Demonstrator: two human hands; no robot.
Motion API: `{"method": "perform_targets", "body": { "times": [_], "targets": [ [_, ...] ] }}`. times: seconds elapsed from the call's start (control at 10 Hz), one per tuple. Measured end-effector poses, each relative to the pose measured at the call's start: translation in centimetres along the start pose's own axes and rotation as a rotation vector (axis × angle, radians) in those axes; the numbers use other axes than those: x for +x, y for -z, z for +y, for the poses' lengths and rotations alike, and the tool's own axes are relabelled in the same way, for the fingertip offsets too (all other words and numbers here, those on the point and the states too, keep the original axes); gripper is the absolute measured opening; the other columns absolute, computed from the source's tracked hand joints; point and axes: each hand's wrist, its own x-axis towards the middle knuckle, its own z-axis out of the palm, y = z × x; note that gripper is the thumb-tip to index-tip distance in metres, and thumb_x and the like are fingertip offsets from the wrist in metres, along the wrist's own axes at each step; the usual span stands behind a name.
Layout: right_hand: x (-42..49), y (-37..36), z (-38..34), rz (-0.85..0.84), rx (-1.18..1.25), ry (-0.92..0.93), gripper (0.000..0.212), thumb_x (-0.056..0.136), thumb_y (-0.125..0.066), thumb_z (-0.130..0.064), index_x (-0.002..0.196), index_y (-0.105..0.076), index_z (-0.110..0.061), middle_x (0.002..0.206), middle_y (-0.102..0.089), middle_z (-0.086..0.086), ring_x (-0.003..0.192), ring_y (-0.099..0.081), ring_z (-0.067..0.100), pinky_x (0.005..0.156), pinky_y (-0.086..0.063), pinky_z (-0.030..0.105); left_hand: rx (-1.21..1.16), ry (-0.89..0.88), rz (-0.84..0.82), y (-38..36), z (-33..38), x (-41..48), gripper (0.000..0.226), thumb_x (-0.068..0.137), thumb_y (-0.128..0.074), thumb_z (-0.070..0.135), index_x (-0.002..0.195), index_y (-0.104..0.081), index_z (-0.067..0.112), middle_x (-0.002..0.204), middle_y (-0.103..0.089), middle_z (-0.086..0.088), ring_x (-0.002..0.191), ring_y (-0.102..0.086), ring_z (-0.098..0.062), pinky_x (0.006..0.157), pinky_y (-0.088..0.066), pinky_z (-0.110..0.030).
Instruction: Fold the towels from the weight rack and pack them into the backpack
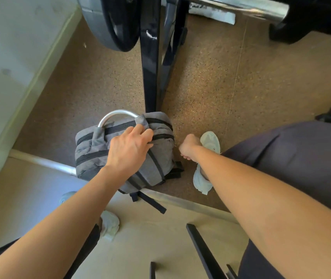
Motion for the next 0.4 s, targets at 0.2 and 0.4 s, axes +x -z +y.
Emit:
{"method": "perform_targets", "body": {
  "times": [0.2,0.4],
  "targets": [
    [-0.3,-0.5,-0.4,-0.019,-0.192,0.045,0.014,0.095,-0.062,-0.010,0.104,-0.069,-0.003,0.094,-0.072,0.014,0.081,-0.072,0.026,0.068,-0.063,0.037,-0.025,0.036,0.002,0.1,-0.5,0.3,0.020,0.092,-0.073,0.028,0.095,-0.058,0.016,0.093,-0.058,-0.003,0.082,-0.061,-0.029,0.047,-0.029,-0.031],
    [-2.3,2.0,-1.5,-0.149,-0.272,0.044,0.034,0.100,-0.053,-0.024,0.127,-0.058,-0.002,0.090,-0.072,0.012,0.069,-0.068,0.021,0.056,-0.055,0.028,-0.141,0.091,-0.046,1.3,-1.6,0.3,0.017,0.093,-0.068,0.035,0.106,-0.069,0.024,0.103,-0.065,0.002,0.100,-0.065,-0.026,0.059,-0.044,-0.034]
  ]
}}
